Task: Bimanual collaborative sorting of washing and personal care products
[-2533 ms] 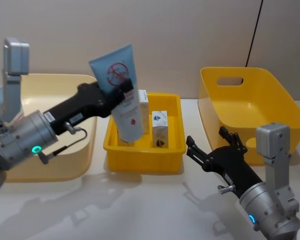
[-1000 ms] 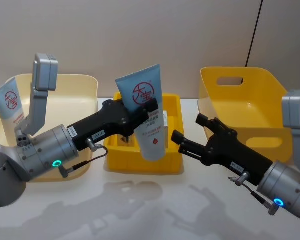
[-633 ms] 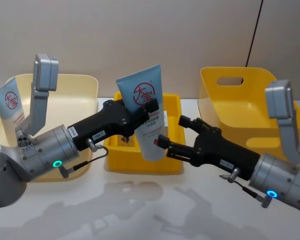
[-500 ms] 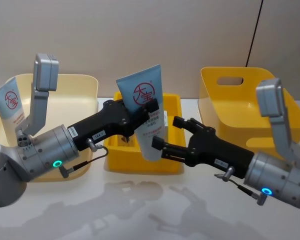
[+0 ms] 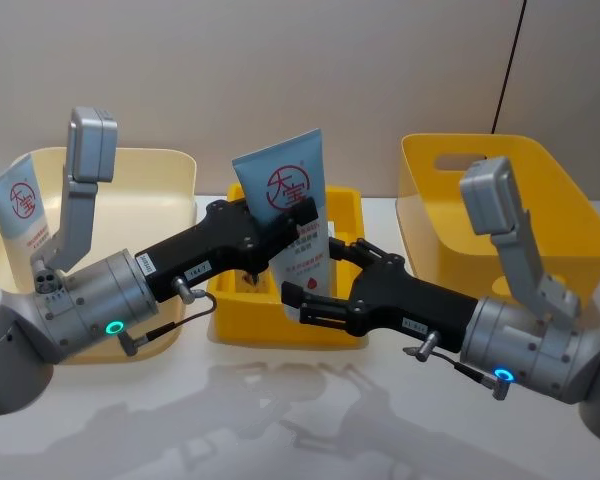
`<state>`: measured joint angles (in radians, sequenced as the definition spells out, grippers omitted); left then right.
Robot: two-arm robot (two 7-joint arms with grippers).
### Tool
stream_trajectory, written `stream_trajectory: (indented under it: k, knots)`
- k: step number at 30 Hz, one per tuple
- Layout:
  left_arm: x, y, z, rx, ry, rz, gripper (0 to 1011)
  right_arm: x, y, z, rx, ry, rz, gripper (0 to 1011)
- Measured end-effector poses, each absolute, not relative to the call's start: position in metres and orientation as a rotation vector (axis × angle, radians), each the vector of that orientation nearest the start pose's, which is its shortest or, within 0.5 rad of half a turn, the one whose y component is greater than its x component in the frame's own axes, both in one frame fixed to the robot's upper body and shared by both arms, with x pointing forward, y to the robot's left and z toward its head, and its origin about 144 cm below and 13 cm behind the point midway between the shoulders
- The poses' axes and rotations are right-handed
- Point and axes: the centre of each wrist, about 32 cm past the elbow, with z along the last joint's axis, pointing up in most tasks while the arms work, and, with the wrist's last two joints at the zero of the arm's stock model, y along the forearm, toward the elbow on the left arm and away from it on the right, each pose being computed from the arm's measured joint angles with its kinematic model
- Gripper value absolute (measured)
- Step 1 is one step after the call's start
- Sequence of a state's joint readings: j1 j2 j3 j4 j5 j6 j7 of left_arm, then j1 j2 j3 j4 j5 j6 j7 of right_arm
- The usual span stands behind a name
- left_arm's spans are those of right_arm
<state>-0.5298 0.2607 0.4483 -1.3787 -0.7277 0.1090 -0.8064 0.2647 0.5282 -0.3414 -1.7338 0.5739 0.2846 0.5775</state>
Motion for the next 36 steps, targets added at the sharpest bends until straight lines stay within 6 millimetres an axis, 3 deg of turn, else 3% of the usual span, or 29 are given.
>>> stream_trajectory:
  k: [26,32,36]
  knots:
    - [0.574,0.185,1.256,-0.285,0.082,0.341,272,0.522,-0.23,1.254,-0.071,-0.027,-0.625,996]
    - [0.574,0.185,1.256,-0.285,0.082,0.341,271,0.526,-0.226,1.254,-0.07,-0.029,-0.623,871]
    - [0.574,0.185,1.256,-0.285,0.082,0.341,272,0.528,-0.224,1.253,-0.07,-0.031,-0.622,732]
